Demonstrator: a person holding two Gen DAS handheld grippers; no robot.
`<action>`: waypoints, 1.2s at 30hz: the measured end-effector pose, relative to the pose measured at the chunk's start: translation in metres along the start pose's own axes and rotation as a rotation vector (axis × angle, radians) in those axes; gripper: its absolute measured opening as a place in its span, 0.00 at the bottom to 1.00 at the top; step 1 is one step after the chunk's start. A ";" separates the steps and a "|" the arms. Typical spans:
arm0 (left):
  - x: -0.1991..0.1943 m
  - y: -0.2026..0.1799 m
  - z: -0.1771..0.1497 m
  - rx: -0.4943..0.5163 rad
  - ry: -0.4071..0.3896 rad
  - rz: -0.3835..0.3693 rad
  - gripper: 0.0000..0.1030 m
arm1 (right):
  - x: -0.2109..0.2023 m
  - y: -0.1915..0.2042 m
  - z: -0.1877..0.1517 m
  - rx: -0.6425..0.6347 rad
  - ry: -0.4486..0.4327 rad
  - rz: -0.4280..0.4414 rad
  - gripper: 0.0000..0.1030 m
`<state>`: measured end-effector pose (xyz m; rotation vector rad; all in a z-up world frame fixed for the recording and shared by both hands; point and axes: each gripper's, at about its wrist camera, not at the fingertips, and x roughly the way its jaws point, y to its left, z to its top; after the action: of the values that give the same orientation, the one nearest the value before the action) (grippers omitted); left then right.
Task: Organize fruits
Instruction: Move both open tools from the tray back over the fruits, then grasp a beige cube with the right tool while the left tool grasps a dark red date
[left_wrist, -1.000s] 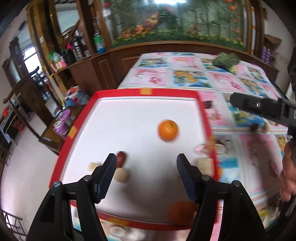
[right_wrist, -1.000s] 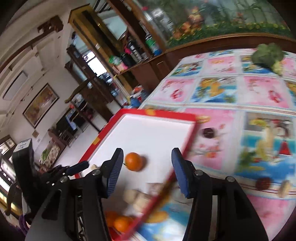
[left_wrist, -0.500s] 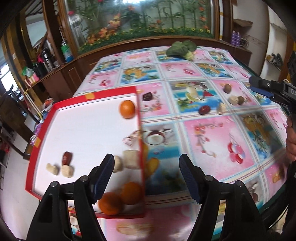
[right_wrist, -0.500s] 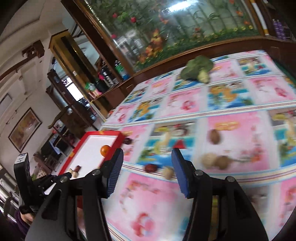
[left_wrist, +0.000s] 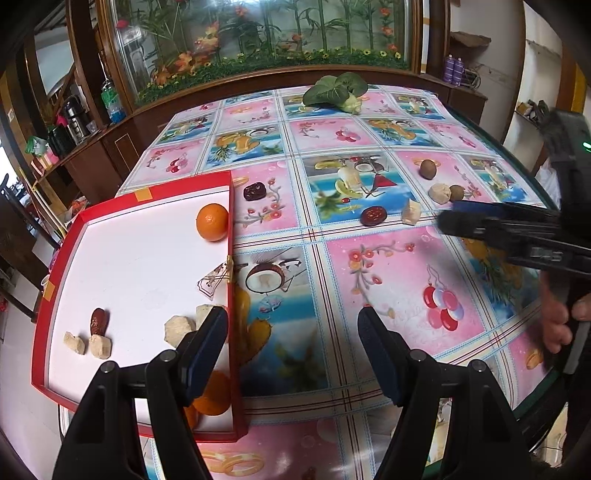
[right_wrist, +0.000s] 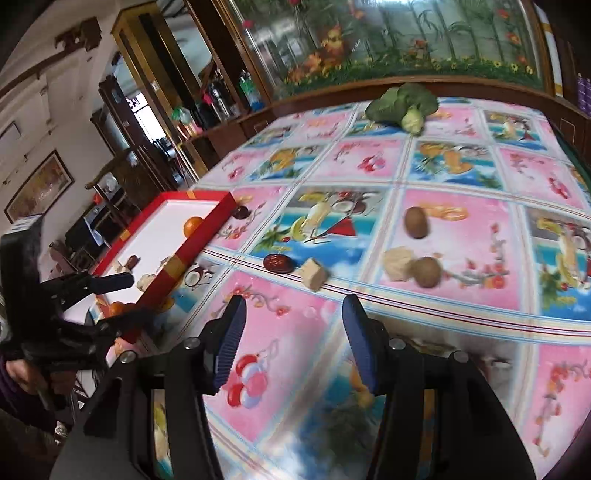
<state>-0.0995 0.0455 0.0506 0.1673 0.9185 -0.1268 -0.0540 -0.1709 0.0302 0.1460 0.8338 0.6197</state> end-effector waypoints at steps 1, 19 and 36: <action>0.000 0.000 0.001 -0.001 0.000 -0.002 0.70 | 0.007 0.004 0.003 -0.005 0.008 -0.017 0.54; 0.031 -0.021 0.039 0.013 0.002 -0.023 0.71 | 0.034 -0.010 0.021 0.104 0.006 -0.136 0.16; 0.085 -0.049 0.064 0.020 0.058 -0.129 0.70 | -0.041 -0.073 0.035 0.401 -0.282 0.035 0.16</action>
<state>-0.0076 -0.0181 0.0165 0.1302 0.9860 -0.2520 -0.0160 -0.2499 0.0539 0.6002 0.6736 0.4448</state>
